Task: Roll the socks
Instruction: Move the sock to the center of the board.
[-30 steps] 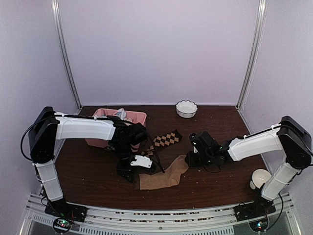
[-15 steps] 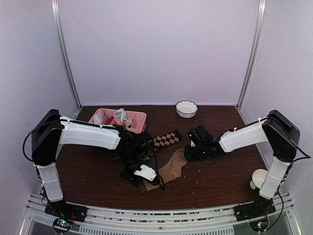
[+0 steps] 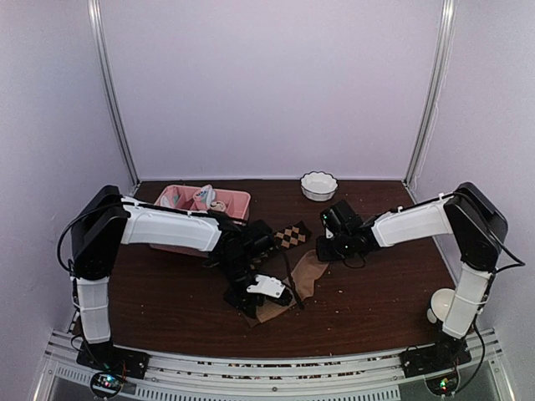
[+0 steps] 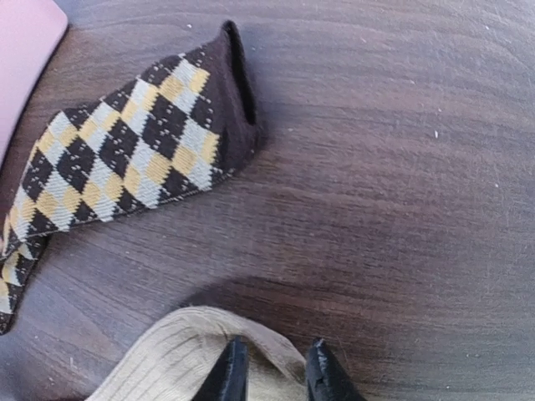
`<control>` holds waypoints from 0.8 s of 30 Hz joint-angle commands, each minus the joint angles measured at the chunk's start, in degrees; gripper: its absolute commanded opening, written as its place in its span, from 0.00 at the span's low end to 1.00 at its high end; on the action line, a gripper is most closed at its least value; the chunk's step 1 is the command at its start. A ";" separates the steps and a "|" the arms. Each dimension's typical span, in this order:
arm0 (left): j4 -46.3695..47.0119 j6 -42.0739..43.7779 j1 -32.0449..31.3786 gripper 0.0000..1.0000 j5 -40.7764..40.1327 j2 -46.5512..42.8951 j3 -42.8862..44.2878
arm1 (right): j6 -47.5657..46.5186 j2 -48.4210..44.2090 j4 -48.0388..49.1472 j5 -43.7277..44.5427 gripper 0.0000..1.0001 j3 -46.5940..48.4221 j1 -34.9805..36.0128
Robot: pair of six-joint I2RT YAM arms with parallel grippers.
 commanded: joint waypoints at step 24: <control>1.59 -14.63 25.11 0.98 -22.03 -17.62 12.68 | -0.94 -8.09 11.79 -7.25 0.35 -10.70 11.01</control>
